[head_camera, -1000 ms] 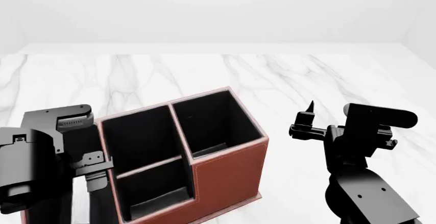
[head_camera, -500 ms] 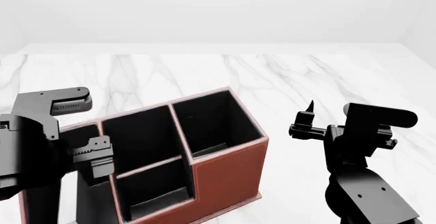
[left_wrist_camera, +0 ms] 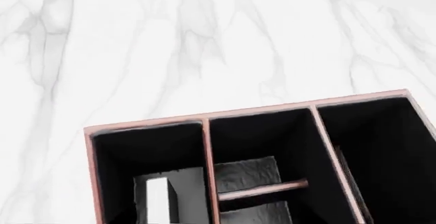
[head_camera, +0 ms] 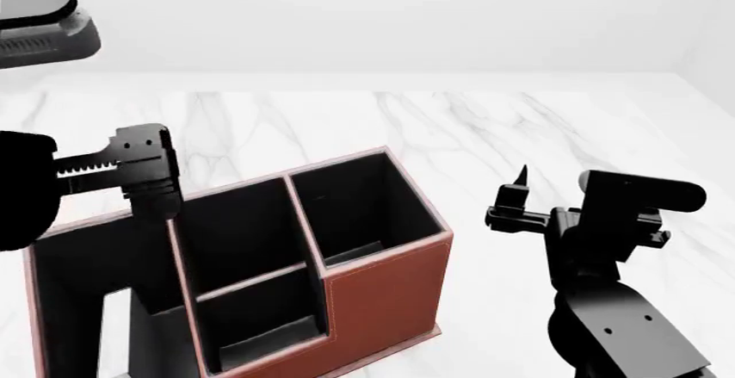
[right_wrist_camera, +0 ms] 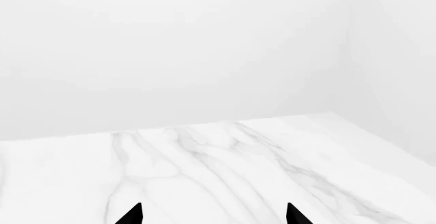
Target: Pick up the book and place it in the left compartment of the caddy.
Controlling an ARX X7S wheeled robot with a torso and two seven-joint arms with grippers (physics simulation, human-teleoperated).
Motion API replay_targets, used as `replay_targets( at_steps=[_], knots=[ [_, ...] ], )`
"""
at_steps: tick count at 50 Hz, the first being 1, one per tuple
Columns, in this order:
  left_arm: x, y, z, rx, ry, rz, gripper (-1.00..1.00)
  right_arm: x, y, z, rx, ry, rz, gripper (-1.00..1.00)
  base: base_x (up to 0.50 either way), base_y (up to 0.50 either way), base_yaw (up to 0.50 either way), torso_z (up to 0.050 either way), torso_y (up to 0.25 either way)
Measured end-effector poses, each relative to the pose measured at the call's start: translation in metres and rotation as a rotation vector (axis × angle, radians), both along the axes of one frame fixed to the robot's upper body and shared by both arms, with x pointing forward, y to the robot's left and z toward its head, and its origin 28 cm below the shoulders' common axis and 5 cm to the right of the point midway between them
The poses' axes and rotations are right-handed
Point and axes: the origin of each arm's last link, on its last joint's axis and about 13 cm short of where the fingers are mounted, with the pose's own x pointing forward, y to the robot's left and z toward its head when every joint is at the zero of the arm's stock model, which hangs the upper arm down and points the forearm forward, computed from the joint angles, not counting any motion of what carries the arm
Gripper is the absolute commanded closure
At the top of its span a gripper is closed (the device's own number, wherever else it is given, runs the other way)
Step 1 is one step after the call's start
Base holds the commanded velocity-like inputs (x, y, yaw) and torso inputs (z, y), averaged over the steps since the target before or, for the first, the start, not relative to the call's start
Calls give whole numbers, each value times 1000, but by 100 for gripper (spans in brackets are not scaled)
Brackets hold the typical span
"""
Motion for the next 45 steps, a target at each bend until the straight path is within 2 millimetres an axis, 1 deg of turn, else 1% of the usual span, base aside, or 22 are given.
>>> replay_targets(
  at_steps=[3,7,11,17,22,28,36,45],
  knots=[
    [-3,-4,-6,2,-89,-32,-100,-1,2,3,-6,-20,8,-100,0,0,0,0,0],
    [-2,-10,-21,51,-245,-68,-100,-4,5,11,-12,-75,23,-100,0,0,0,0,0],
    [5,-13,-39,108,-436,-90,-100,-8,9,20,-24,-154,41,-100,0,0,0,0,0],
    [21,-16,-68,136,-673,-96,-100,-15,16,36,-43,-281,70,-100,0,0,0,0,0],
    [31,-18,-90,192,-792,-83,-100,-21,22,47,-48,-372,98,-100,0,0,0,0,0],
    [41,-19,-110,245,-903,-81,-100,-28,28,57,-41,-472,126,-100,0,0,0,0,0],
    [50,-22,-125,312,-1023,-123,-100,-34,34,69,-45,-595,136,-100,0,0,0,0,0],
    [54,-24,-126,353,-1121,-161,-100,-41,40,81,-48,-701,153,-100,0,0,0,0,0]
  ],
)
